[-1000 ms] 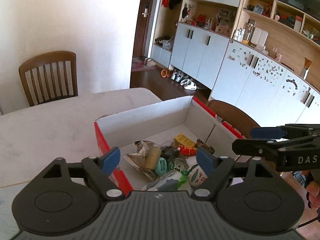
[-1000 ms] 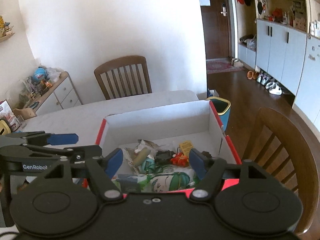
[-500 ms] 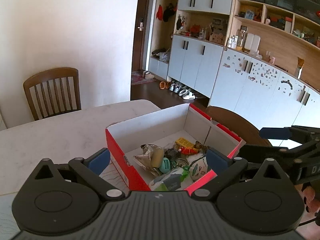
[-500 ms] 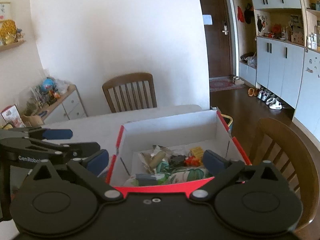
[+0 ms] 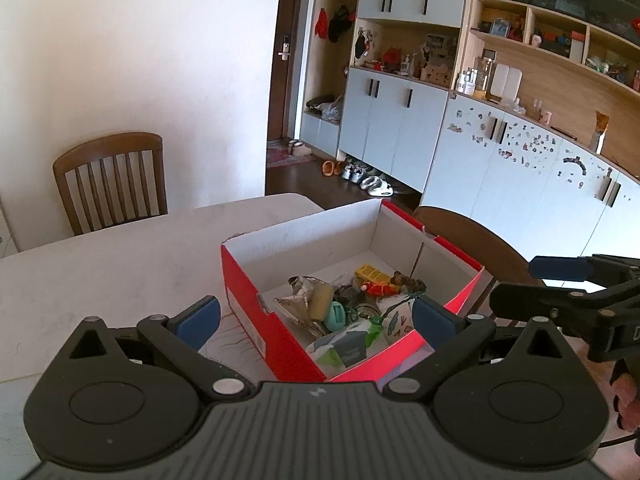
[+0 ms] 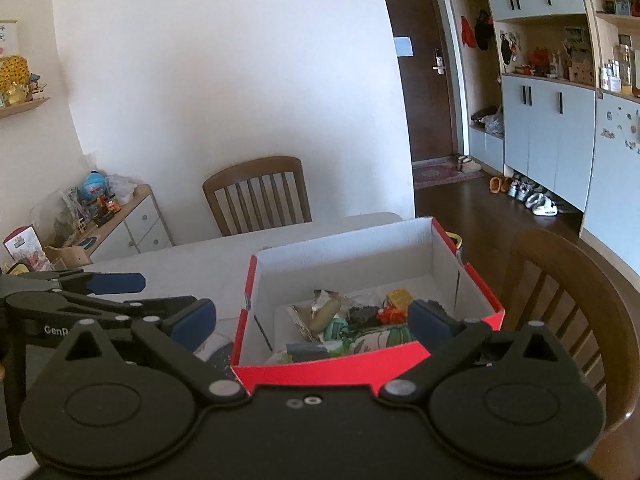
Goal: Organize objects
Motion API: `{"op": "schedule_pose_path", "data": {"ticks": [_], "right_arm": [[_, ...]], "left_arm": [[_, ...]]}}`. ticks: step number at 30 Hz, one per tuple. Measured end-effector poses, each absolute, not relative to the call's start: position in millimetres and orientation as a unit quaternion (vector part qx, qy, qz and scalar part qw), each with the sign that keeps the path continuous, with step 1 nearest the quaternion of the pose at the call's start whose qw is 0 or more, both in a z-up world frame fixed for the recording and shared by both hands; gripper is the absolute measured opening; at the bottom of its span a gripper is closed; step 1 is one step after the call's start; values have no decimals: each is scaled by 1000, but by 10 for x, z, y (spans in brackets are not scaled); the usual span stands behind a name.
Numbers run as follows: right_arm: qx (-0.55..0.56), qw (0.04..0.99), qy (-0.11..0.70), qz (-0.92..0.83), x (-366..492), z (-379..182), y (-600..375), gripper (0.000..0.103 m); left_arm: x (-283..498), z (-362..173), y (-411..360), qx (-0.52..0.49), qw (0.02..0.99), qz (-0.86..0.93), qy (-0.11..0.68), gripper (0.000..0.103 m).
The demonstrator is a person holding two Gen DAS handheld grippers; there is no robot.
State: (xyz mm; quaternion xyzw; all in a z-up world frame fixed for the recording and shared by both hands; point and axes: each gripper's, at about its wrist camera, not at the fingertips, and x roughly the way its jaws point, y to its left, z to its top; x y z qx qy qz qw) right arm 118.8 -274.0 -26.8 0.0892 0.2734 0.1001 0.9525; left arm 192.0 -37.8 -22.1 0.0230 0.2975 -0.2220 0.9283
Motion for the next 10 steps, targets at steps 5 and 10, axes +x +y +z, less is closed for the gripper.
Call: {"op": "schedule_pose_path", "data": {"ticks": [5, 10], "right_arm": [[90, 952, 276, 101, 1179, -278, -2719, 102], [89, 951, 279, 101, 1160, -300, -2694, 102]], "left_arm": [[1900, -243, -334, 25, 929, -214, 301, 103], [1884, -239, -307, 23, 930, -211, 300, 103]]}}
